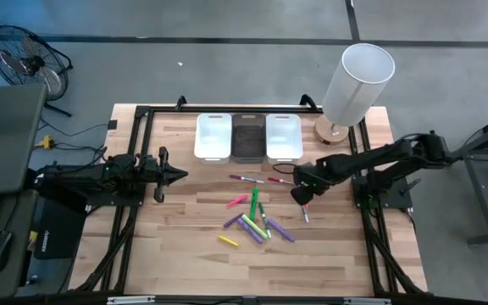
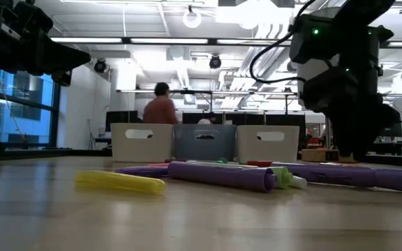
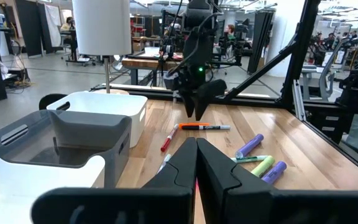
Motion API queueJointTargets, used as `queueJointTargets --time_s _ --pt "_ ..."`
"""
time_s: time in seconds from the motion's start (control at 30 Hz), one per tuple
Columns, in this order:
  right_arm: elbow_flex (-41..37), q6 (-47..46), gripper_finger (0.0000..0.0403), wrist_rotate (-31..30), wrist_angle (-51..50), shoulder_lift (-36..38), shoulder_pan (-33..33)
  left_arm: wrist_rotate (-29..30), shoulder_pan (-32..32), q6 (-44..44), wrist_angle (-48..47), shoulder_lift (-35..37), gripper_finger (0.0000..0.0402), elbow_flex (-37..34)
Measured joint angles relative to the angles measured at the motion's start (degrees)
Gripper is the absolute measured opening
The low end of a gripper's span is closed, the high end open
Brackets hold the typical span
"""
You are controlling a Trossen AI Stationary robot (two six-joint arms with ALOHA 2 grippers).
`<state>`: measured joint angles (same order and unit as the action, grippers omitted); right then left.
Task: Pick & Place Markers
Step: Put the orange pen into the right white bin
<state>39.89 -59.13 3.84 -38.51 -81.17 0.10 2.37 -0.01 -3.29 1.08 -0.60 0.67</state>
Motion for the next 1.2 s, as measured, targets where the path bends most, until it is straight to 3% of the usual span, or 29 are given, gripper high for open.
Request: queueJointTargets --time_s 0.63,0.97,1.2 --pt "0.5 -0.3 0.0181 -1.1 -0.1 -3.7 0.0 0.0 0.0 0.0 0.0 0.0 0.0001 0.0" --pt "0.6 13.0 0.0181 -2.0 -1.6 -5.6 0.0 0.0 0.0 0.0 0.0 0.0 0.0001 0.0" --pt "0.7 16.0 0.0176 -2.2 -1.7 -6.1 0.0 0.0 0.0 0.0 0.0 0.0 0.0001 0.0"
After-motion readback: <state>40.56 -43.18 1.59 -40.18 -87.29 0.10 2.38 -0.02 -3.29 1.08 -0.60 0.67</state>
